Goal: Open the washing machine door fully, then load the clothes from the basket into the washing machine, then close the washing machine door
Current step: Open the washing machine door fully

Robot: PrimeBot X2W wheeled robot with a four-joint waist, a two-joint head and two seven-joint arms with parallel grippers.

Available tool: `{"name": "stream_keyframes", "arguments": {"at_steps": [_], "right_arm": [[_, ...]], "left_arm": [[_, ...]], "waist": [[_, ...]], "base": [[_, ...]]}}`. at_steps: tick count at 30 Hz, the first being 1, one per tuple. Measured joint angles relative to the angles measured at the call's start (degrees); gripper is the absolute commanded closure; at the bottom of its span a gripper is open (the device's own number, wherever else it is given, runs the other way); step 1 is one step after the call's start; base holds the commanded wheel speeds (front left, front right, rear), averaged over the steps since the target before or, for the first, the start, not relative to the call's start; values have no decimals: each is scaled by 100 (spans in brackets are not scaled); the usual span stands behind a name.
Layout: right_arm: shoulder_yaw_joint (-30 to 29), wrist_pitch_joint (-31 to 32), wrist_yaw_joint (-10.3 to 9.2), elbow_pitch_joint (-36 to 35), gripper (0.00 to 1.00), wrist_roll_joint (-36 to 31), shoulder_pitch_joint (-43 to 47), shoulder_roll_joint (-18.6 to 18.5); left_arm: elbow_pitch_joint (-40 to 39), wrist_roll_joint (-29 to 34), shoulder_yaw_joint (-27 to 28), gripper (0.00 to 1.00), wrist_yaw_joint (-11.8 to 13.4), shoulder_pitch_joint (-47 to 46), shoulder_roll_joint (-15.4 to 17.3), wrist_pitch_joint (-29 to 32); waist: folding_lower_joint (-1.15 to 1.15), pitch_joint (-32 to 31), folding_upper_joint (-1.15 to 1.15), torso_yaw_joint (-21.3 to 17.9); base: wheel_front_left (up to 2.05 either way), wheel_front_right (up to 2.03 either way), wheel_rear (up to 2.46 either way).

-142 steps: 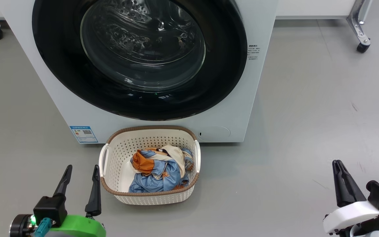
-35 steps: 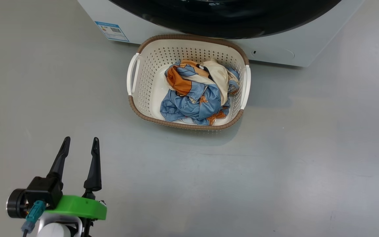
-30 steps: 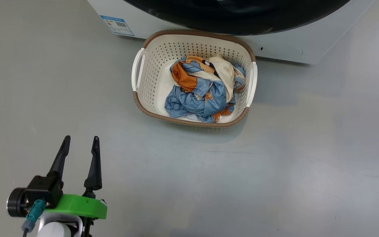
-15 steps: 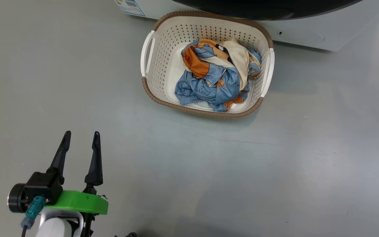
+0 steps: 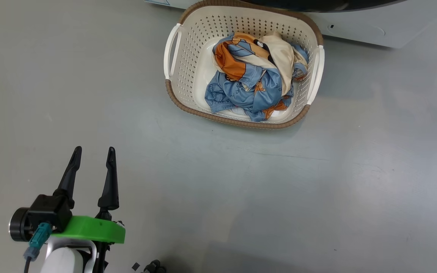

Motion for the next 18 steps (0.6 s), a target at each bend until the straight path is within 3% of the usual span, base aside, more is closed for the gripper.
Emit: {"name": "stream_keyframes", "arguments": {"at_steps": [18], "right_arm": [[231,320,0,146,100,-99,-544,-55]], "left_arm": [[42,-159,-104,0,0,-74,-9,0]], "waist": [[-1,348,0,84]], "base": [[0,0,0]]}}
